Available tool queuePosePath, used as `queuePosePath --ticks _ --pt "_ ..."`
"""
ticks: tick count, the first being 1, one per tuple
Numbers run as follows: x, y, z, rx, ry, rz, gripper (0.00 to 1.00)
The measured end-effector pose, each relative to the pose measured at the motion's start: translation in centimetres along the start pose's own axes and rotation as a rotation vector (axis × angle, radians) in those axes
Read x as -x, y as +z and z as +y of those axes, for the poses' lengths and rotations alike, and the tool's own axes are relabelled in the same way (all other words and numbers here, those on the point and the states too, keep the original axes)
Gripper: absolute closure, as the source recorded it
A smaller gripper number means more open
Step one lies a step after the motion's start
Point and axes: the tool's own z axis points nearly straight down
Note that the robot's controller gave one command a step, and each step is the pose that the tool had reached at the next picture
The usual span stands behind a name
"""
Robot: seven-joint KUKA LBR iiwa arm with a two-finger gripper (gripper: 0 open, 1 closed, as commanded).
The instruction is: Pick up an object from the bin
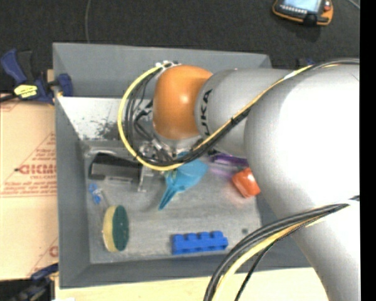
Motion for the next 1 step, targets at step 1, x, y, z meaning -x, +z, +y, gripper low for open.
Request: queuePosePath --ticks 1 --pt "-0.01 0.01 0.01 0.0 0.0 0.0 1.0"
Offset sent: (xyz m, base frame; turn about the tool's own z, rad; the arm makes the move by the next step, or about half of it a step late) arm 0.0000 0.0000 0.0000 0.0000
